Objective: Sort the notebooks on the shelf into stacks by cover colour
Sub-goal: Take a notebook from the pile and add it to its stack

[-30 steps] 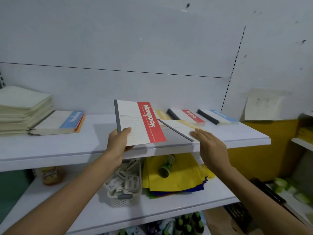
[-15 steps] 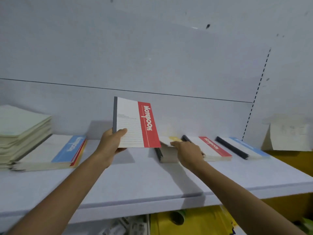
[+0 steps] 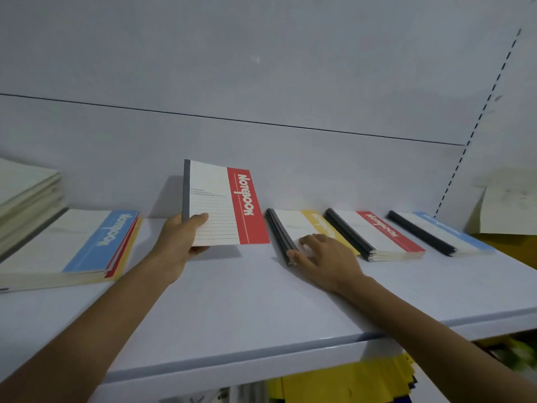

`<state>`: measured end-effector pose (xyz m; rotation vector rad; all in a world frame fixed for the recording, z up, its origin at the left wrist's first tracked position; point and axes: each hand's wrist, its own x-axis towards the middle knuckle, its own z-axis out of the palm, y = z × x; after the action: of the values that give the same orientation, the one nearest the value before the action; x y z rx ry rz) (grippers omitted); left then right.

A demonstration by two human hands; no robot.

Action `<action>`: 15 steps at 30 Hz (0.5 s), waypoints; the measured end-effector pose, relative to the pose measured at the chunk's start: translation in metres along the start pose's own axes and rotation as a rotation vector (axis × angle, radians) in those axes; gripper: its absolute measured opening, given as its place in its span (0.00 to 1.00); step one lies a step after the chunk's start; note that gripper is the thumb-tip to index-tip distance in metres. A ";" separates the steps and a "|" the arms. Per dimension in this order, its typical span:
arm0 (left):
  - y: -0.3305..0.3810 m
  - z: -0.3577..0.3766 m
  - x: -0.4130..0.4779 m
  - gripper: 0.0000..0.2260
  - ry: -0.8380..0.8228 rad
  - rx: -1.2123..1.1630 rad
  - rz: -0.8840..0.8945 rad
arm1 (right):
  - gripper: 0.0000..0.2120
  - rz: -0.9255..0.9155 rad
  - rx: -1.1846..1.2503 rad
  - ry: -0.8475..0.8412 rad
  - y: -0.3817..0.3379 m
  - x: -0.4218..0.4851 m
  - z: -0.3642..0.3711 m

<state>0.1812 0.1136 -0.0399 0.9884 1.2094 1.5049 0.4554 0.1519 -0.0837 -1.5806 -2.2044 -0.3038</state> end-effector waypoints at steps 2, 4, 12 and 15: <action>0.000 0.002 0.000 0.11 -0.004 -0.002 -0.006 | 0.35 -0.005 -0.026 0.028 -0.002 0.001 0.002; 0.002 0.007 -0.001 0.10 -0.008 0.000 -0.005 | 0.36 -0.015 -0.043 0.026 -0.004 0.004 0.006; 0.009 0.055 -0.006 0.11 -0.064 0.037 0.006 | 0.24 0.075 0.440 0.033 0.005 -0.001 -0.017; 0.007 0.091 -0.011 0.10 -0.122 0.054 -0.003 | 0.18 0.343 1.002 0.137 0.025 -0.002 -0.038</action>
<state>0.2691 0.1228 -0.0158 1.0980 1.1693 1.3948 0.4877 0.1429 -0.0523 -1.2298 -1.5048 0.6730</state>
